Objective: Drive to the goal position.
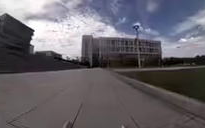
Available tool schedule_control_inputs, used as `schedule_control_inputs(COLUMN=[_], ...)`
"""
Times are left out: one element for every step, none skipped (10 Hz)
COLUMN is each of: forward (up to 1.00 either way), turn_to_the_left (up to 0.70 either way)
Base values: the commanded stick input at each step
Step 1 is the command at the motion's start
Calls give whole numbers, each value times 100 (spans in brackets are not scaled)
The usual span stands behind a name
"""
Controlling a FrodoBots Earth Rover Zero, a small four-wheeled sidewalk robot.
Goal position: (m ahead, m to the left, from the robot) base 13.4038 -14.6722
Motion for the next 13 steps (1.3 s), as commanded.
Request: schedule_control_inputs(forward=[100,100,100,100,100,100,100,100,100,100,100,100,100], turn_to_the_left=[2,2,2,2,2,2,2,2,2,2,2,2,2])
